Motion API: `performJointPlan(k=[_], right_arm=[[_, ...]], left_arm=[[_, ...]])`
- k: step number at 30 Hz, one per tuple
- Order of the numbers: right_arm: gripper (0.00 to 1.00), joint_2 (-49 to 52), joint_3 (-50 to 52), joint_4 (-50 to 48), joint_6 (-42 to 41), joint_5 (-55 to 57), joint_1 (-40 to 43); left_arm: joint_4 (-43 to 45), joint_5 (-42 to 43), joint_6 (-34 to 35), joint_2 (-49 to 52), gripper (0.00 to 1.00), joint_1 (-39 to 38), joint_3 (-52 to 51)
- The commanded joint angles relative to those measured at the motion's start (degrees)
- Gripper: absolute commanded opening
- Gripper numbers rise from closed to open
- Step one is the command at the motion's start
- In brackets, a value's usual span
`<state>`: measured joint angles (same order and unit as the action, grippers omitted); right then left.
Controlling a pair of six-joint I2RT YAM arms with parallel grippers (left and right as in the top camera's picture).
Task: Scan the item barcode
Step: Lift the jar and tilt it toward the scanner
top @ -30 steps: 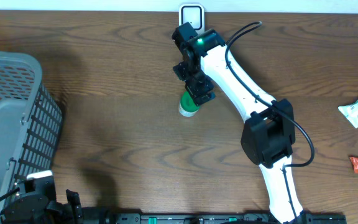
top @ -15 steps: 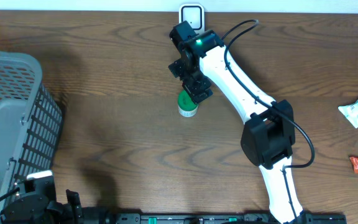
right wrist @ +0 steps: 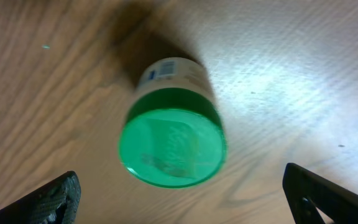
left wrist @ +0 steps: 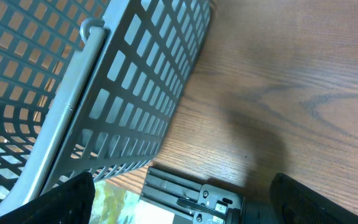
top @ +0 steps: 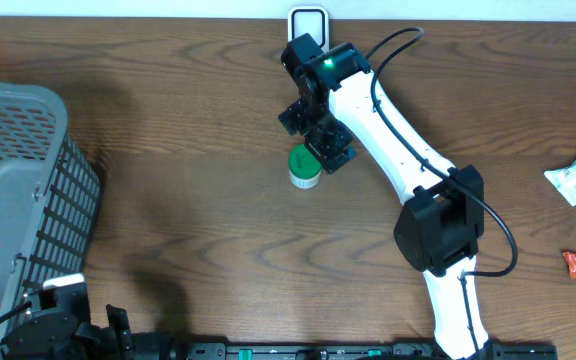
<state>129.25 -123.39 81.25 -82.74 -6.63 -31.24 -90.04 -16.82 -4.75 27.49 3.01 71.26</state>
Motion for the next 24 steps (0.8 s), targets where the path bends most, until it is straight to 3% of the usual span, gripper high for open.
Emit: performJointPlan(k=[1,20,21,22,24], right_arm=[[0.99,-1.55,0.57,1.73,1.4,3.21,-0.42],[0.99,7.43,0.92,-1.09,0.52,8.72,-3.89],[0.97,7.54,0.92,-1.11,0.55,9.05,-3.91],[0.86,8.04,0.94,-0.94,0.9,9.29,-3.91],[0.73,8.37,0.94,-0.85,2.27,9.31,-3.96]], left_arm=[[-0.17,-0.35,-0.35,-0.31,0.9,0.31,0.15],[-0.17,-0.35,-0.35,-0.31,0.9,0.31,0.15],[-0.17,-0.35,-0.35,-0.31,0.9,0.31,0.15],[-0.17,-0.35,-0.35,-0.31,0.9,0.31,0.15],[-0.17,-0.35,-0.35,-0.31,0.9,0.31,0.15]])
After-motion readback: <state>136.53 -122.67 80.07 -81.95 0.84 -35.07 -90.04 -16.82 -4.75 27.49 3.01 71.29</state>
